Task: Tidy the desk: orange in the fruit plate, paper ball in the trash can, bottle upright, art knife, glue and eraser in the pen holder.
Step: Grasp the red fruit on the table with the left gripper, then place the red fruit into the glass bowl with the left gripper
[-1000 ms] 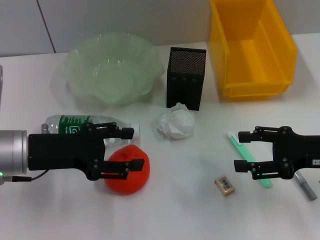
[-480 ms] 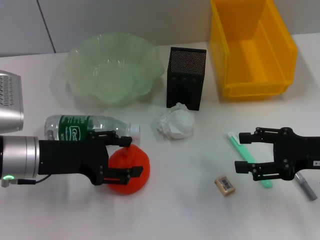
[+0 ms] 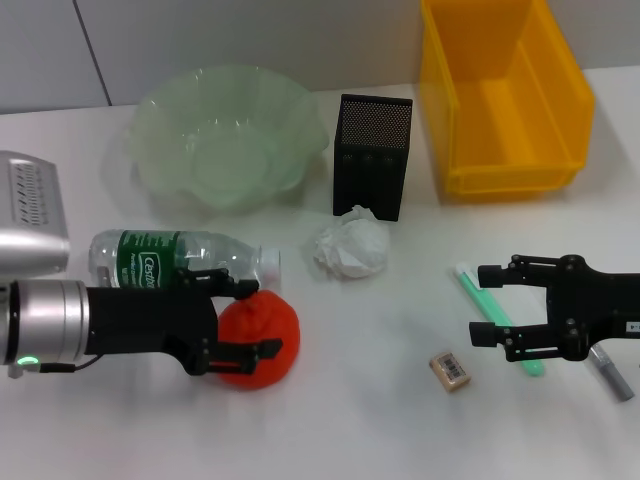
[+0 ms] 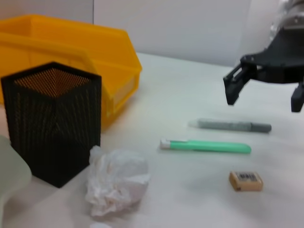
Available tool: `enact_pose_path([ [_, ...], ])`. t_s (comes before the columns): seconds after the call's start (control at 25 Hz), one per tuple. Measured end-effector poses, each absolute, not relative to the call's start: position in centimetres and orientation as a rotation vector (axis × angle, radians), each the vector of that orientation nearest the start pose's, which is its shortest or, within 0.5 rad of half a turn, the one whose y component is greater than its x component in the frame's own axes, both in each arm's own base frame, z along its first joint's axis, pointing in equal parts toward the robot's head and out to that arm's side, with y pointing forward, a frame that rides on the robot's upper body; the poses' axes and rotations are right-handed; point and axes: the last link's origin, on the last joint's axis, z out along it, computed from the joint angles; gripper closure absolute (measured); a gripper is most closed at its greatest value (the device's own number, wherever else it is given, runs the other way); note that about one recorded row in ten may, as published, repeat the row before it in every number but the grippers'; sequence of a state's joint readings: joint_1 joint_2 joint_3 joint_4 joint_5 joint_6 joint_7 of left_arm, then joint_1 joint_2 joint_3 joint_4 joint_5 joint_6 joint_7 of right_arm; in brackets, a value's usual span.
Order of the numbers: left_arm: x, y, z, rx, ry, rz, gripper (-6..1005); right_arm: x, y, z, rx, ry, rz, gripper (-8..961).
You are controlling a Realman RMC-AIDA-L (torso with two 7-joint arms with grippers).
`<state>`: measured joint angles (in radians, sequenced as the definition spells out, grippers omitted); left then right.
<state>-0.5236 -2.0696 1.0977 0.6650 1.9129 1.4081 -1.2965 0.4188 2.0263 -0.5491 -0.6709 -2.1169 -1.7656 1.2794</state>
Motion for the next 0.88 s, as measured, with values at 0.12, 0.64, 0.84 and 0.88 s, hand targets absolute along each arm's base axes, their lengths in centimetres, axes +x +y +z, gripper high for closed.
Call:
enact_pose_path([
  [0.12, -24.98, 32.3, -4.74, -2.952, -0.345, -0.42, 207, 30.42, 28.05, 3.1, -2.768, 0.616, 0.696, 133],
  [0.64, -25.2, 32.43, -4.93, -2.936, -0.353, -0.4, 291, 30.33, 28.14, 3.1, -2.77, 0.611, 0.696, 134],
  [0.84, -25.2, 32.46, -4.93, -2.935, -0.36, -0.4, 452, 30.33, 28.15, 3.11, -2.77, 0.611, 0.696, 134],
  [0.88, -25.2, 32.46, -4.93, -2.935, -0.36, -0.4, 501, 30.33, 28.15, 3.11, -2.77, 0.61, 0.696, 134],
])
